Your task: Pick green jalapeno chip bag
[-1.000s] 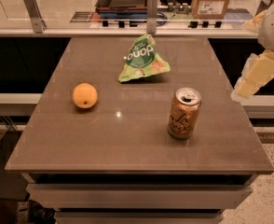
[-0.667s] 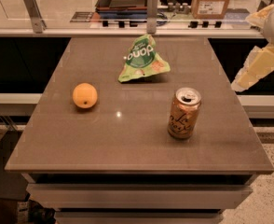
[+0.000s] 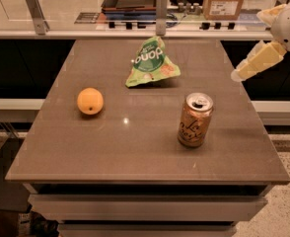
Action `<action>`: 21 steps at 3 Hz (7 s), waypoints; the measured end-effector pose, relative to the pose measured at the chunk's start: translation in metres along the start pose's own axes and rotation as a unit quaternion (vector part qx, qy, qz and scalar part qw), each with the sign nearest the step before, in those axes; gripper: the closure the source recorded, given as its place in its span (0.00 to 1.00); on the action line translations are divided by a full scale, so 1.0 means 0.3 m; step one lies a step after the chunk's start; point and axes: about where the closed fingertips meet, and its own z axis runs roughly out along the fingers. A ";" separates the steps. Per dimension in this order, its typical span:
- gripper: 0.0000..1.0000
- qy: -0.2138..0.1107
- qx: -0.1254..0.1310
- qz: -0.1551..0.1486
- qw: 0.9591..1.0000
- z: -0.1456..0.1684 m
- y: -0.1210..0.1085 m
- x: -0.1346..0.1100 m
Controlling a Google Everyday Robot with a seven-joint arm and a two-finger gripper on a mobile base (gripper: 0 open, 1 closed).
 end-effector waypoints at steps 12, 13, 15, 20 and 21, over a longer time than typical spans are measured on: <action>0.00 -0.071 -0.016 0.228 0.971 0.827 -0.022 -0.279; 0.00 -0.056 -0.042 0.231 0.971 0.872 0.010 -0.290; 0.17 -0.055 -0.089 0.232 0.967 0.926 0.080 -0.296; 1.00 -0.136 -0.060 0.185 0.971 0.811 0.060 -0.361; 1.00 -0.175 -0.038 0.166 0.970 0.746 0.005 -0.436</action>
Offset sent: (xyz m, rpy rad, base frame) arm 0.0234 0.0045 -0.0036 0.0969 -0.0128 -0.0548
